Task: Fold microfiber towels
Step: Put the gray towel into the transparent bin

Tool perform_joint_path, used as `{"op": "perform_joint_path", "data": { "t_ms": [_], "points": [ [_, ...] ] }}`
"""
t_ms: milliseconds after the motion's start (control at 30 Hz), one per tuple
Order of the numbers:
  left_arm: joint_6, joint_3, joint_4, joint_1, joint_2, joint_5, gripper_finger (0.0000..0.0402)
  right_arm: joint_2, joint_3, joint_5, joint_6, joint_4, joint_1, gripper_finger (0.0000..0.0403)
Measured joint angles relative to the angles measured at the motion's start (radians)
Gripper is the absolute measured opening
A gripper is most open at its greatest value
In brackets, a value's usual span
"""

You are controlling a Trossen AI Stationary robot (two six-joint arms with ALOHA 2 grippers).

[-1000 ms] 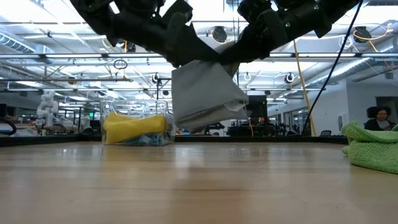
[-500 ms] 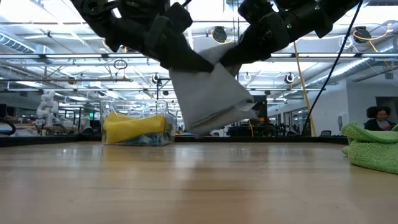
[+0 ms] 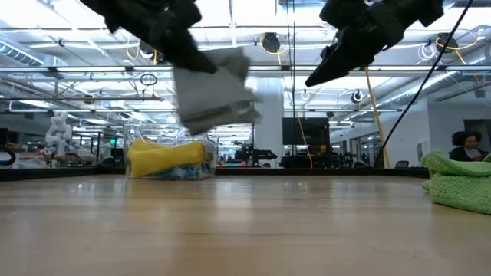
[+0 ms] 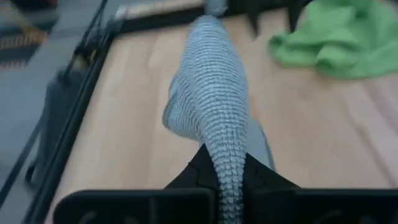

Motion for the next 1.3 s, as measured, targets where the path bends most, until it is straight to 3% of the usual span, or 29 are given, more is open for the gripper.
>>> {"op": "perform_joint_path", "data": {
  "t_ms": [200, 333, 567, 900, 1033, 1300],
  "points": [
    [0.082, 0.174, -0.313, 0.209, -0.025, 0.002, 0.0008, -0.013, -0.082, 0.0, -0.061, 0.097, -0.002, 0.0191],
    [0.206, 0.294, -0.427, 0.323, 0.0, 0.022, 0.0005, -0.014, -0.148, 0.0, -0.11, 0.216, -0.009, 0.0191],
    [0.397, 0.331, -0.44, 0.476, 0.042, 0.119, 0.0005, -0.014, -0.211, 0.0, -0.152, 0.324, -0.009, 0.0179],
    [0.54, 0.329, -0.489, 0.536, 0.239, 0.136, 0.0006, -0.014, -0.212, -0.004, -0.154, 0.32, -0.009, 0.0169],
    [0.565, 0.329, -0.488, 0.543, 0.295, 0.231, 0.0009, -0.014, -0.212, -0.004, -0.154, 0.32, -0.009, 0.0169],
    [0.569, 0.329, -0.534, 0.577, 0.374, 0.268, 0.0015, -0.014, -0.212, -0.005, -0.154, 0.32, -0.023, 0.0169]
  ]
}}
